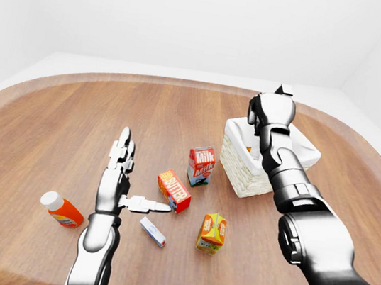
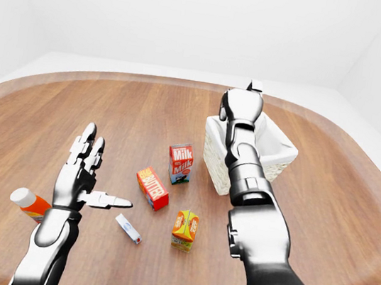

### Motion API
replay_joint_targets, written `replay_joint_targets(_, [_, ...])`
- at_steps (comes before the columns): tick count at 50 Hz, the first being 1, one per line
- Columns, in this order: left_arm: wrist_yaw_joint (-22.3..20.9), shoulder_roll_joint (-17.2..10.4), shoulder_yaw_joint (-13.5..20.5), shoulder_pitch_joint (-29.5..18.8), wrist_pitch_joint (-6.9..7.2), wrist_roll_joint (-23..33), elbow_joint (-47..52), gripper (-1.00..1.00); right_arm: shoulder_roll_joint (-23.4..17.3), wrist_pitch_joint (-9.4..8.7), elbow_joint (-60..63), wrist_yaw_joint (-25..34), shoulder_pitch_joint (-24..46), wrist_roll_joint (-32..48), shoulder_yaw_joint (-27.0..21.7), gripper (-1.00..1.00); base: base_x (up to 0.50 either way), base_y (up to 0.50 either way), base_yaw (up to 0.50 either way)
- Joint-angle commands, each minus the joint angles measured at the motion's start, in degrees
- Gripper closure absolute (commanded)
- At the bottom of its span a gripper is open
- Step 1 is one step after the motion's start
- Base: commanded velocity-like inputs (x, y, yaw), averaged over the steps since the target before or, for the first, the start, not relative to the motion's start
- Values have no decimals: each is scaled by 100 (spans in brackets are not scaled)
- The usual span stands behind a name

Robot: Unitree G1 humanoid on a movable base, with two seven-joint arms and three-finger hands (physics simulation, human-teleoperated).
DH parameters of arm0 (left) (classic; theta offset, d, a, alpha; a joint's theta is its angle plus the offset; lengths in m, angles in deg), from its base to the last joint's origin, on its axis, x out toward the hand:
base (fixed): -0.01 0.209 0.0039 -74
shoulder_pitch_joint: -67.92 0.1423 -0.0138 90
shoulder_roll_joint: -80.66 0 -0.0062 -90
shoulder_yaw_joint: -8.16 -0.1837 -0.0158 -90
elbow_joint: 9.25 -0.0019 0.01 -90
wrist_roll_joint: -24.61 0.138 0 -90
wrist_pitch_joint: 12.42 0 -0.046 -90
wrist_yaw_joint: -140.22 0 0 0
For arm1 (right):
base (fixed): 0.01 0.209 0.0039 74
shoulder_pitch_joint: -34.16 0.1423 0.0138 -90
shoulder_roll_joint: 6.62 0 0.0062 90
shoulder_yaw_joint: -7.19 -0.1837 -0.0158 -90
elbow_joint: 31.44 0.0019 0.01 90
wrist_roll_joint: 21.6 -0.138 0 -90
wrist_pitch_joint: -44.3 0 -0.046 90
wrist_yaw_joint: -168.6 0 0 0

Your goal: Pick up the alphabet soup and the tomato sauce, and put them in the basket.

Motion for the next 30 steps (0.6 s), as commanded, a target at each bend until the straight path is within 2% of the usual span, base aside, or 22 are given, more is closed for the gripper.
replay_joint_targets(1, [-21,4,-5,20,0,-11,16,-100,-28,0,-641,-284,375,-40,161,100,0,0,0])
replay_joint_targets(12, [-23,4,-11,15,0,6,-18,-100,-149,0,-819,-126,280,333,250,100,0,0,0])
replay_joint_targets(30, [4,-3,17,-60,0,13,-50,-100,-192,0,-874,203,199,268,176,100,0,0,0])
